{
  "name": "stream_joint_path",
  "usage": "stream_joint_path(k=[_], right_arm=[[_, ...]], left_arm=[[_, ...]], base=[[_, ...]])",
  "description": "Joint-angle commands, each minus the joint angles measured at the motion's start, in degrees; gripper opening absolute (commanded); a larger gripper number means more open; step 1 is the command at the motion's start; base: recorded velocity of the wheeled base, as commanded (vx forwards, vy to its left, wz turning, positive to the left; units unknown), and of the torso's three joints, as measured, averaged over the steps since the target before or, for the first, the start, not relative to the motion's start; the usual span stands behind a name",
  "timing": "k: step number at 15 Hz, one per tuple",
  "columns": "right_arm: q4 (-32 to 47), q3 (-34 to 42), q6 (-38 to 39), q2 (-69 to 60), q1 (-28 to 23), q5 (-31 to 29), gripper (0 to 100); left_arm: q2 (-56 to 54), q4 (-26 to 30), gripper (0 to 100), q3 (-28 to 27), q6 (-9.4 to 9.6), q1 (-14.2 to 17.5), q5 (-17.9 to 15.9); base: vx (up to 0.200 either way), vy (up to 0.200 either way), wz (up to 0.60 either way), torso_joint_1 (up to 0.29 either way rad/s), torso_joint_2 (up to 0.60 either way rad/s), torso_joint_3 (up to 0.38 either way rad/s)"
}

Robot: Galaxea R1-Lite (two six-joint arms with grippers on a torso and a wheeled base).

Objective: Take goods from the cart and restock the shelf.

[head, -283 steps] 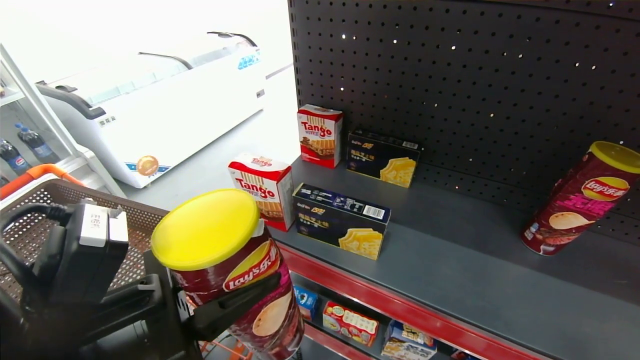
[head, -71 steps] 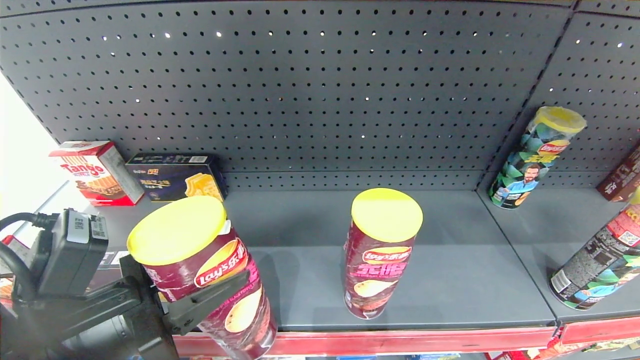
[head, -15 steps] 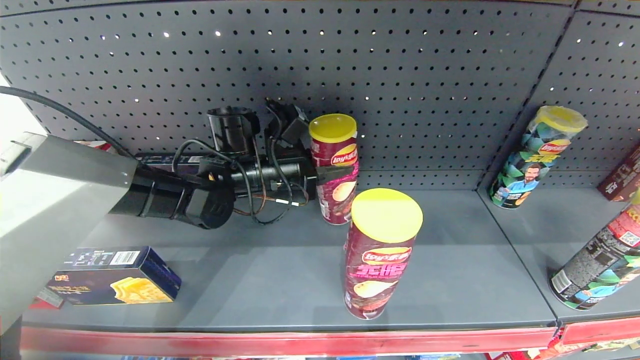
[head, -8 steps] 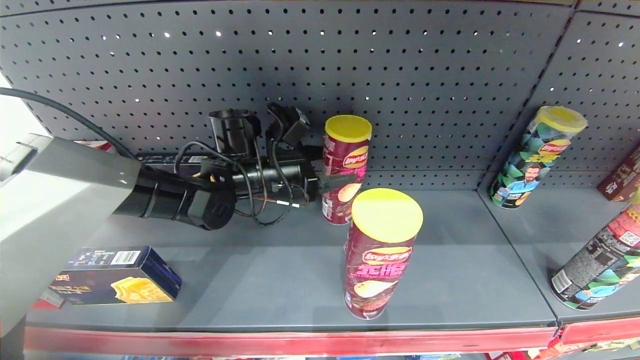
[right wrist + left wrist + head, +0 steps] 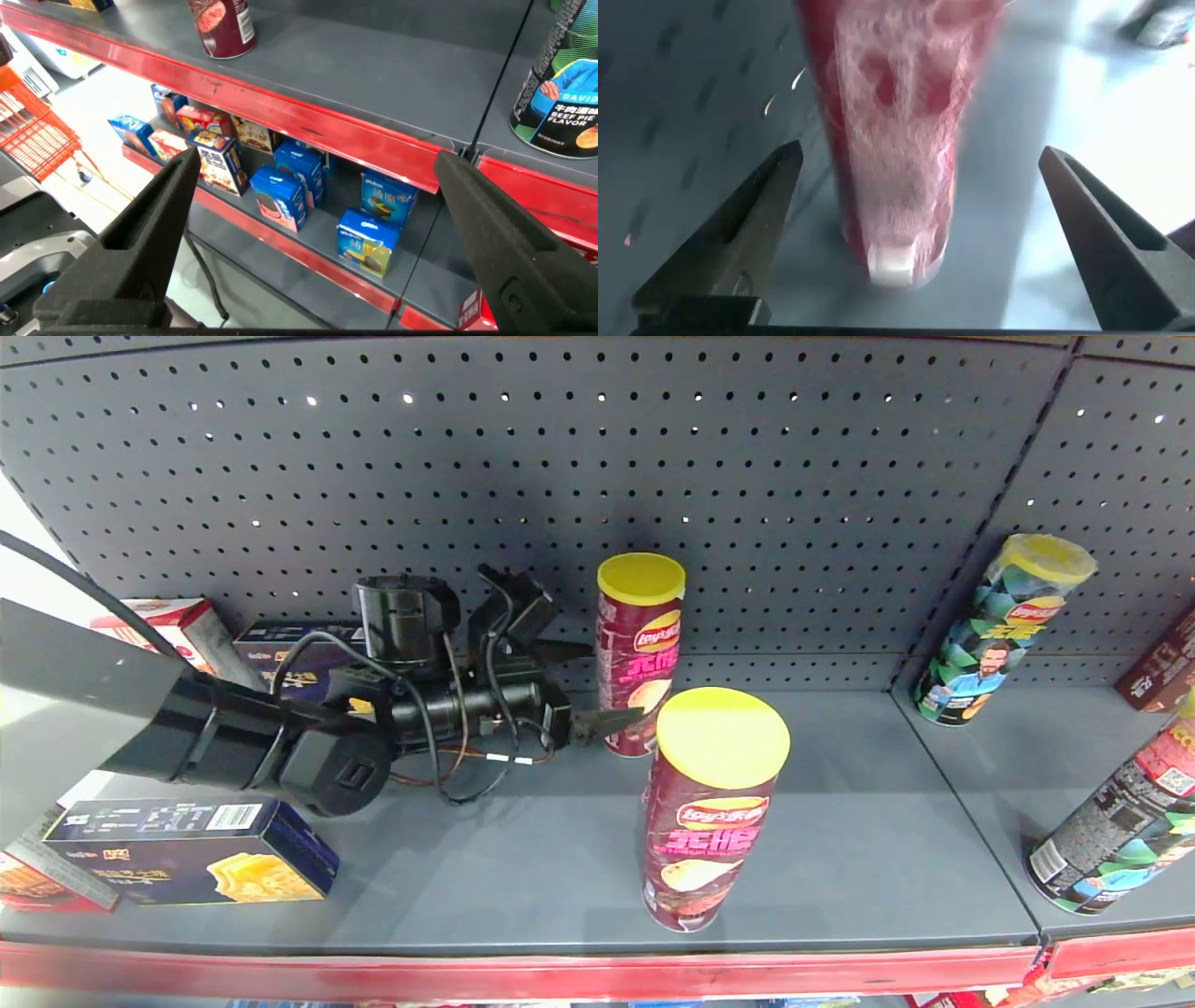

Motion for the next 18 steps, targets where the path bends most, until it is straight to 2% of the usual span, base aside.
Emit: stream_joint_path(k=[1, 3, 10, 18], right_arm=[[0.0, 0.0, 0.0, 0.1, 0.0, 0.0, 100], [0.0, 0.0, 0.0, 0.1, 0.0, 0.0, 100], [0.0, 0.0, 0.0, 0.1, 0.0, 0.0, 100], [0.0, 0.0, 0.0, 0.1, 0.0, 0.0, 100]], left_arm=[[-4.4, -0.2, 100, 4.6, 0.78, -1.0, 5.4], [-4.4, -0.9, 100, 5.3, 1.05, -2.5, 10.1], [-3.9, -1.2, 100, 4.1, 1.49, -3.0, 19.5], [-3.7, -1.1, 100, 4.0, 1.31, -2.5, 22.1]], base=[[0.000, 0.000, 0.00, 0.000, 0.00, 0.000], [0.000, 0.000, 0.00, 0.000, 0.00, 0.000], [0.000, 0.000, 0.00, 0.000, 0.00, 0.000], [0.000, 0.000, 0.00, 0.000, 0.00, 0.000]])
